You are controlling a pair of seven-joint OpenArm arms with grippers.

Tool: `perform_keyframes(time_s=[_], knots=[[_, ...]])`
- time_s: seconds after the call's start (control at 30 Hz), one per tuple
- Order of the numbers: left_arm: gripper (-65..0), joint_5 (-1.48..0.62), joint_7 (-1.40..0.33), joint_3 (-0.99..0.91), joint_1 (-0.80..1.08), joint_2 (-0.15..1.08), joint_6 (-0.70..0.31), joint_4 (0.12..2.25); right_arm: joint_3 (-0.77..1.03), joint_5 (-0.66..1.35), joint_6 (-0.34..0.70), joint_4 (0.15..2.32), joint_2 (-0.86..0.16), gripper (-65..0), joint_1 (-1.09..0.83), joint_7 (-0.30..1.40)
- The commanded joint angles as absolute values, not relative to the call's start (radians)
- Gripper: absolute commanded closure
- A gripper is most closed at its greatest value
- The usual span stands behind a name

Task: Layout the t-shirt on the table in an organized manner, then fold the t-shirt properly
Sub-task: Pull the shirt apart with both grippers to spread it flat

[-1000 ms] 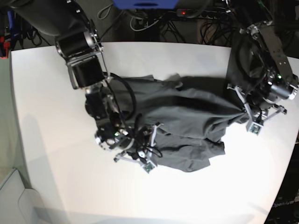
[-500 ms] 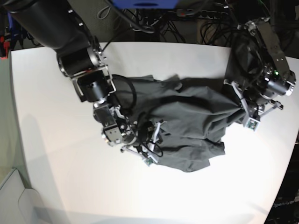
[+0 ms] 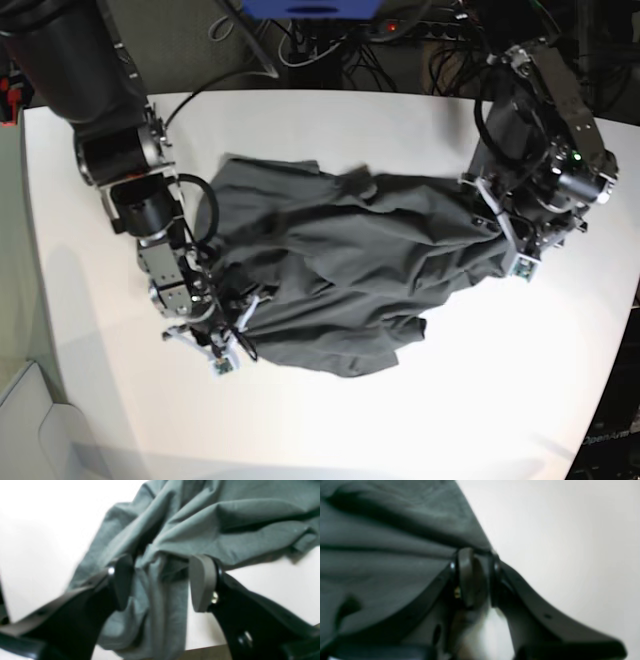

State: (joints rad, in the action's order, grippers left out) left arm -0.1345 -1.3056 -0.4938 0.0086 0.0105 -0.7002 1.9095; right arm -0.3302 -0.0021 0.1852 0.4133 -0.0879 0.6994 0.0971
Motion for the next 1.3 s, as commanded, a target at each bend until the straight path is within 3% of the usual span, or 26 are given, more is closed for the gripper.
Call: perform_keyframes(time_s=[0.0, 0.2, 0.37, 0.57, 0.87, 1.1, 1.27], knots=[[-36.6, -0.165, -1.291, -0.49, -0.004, 0.013, -0.698, 1.929, -0.328, 0.004, 0.145, 0.426, -0.105, -9.1, 0.734, 0.054], [-36.6, -0.334, -1.293, -0.496, -0.004, 0.022, -0.698, 1.931, -0.246, 0.005, 0.096, 0.427, -0.125, -9.1, 0.736, -0.061], [-36.7, -0.355, -1.337, -0.498, -0.01, 0.059, -0.698, 1.931, -0.09, 0.005, 0.102, 0.503, -0.127, -9.2, 0.734, -0.051], [-36.7, -0.346, -1.331, -0.645, -0.036, 0.073, -0.698, 1.922, -0.07, 0.005, 0.251, 0.843, -0.122, -9.2, 0.588, 0.196], [-36.8, -0.332, -1.331, -0.723, -0.122, 0.16, -0.698, 1.808, -0.07, 0.005, 0.257, 1.379, -0.087, -9.2, 0.28, 0.489], [-36.9, -0.334, -1.33, -0.725, -0.127, 0.17, -0.698, 1.805, -0.039, 0.004, 0.254, 1.442, -0.091, -9.1, 0.136, 0.59], [-47.9, -0.332, -1.33, -0.725, -0.128, 0.182, -0.698, 1.801, 0.016, 0.001, 0.252, 1.437, -0.09, -9.1, 0.064, 0.607]])
